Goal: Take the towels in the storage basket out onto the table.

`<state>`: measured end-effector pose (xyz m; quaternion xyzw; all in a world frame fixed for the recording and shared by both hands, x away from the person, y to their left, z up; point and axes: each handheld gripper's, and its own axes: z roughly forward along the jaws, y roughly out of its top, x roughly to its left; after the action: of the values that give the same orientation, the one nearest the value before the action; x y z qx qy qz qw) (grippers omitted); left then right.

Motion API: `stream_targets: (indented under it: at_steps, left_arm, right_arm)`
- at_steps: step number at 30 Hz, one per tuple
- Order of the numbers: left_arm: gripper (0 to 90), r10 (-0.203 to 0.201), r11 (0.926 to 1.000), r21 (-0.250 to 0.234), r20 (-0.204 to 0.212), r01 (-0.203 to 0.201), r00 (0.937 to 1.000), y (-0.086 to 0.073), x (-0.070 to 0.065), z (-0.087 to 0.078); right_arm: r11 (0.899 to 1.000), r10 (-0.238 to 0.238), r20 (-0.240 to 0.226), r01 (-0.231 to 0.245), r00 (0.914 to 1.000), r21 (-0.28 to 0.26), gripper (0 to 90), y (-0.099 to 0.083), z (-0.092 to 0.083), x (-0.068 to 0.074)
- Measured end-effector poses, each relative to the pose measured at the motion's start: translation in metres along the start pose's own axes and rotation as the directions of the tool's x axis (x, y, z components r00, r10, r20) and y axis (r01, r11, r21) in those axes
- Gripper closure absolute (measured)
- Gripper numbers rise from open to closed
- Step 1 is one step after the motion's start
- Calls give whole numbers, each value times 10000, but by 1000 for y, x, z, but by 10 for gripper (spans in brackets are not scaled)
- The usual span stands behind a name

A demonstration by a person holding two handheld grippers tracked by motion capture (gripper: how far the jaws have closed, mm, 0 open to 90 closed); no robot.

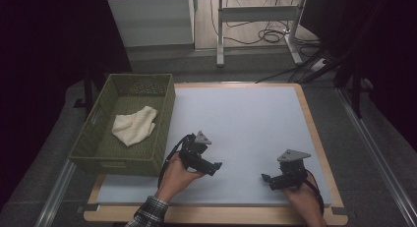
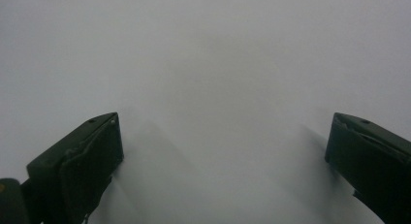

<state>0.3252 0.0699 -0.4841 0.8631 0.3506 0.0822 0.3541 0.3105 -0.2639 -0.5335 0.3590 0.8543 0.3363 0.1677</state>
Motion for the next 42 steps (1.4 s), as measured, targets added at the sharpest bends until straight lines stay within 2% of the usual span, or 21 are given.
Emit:
stream_targets:
  at_steps: [9,13,18,20,21,23,24,26,31,35,39,42]
  left_arm:
    - [17,153,9999,68,115,-154,9998,24,5,-20]
    - [17,191,9996,214,-27,-191,9998,36,10,-28]
    - [18,248,9985,489,-333,-231,9991,47,25,-37]
    - [19,250,9977,641,-623,-210,9977,51,36,-44]
    - [19,250,9977,641,-623,-210,9977,51,36,-44]
    - [20,218,9973,717,-919,-152,9955,55,49,-53]
    - [21,218,9973,717,-919,-152,9955,55,49,-53]
    - [21,122,9973,737,-1065,-44,9942,56,57,-58]
    - [22,-166,9958,868,-1419,292,9897,57,80,-68]
    - [25,-409,9939,935,-1782,583,9831,54,98,-76]
    - [28,-721,9913,924,-2149,938,9740,49,116,-85]
    - [35,-1094,9890,716,-2326,1292,9664,45,127,-94]
  right_arm:
    - [10000,-35,9,35,10000,-6,1,0,0,0]
    - [10000,-30,6,30,10000,-27,1,0,0,0]
    - [10000,-31,6,31,10000,-25,1,0,0,0]
    - [10000,-29,-3,29,10000,-26,1,0,0,0]
    - [10000,-29,-3,29,10000,-26,1,0,0,0]
    - [10000,-21,1,21,10000,-26,1,0,0,0]
    - [10000,-15,0,15,10000,-26,1,0,0,0]
    - [10000,-9,1,9,10000,-23,1,0,0,0]
    - [10000,-20,2,20,10000,-26,1,0,0,0]
    - [10000,-21,1,21,10000,-27,1,0,0,0]
    - [10000,-19,0,19,10000,-20,1,0,0,0]
    - [10000,-16,-3,16,10000,-20,1,0,0,0]
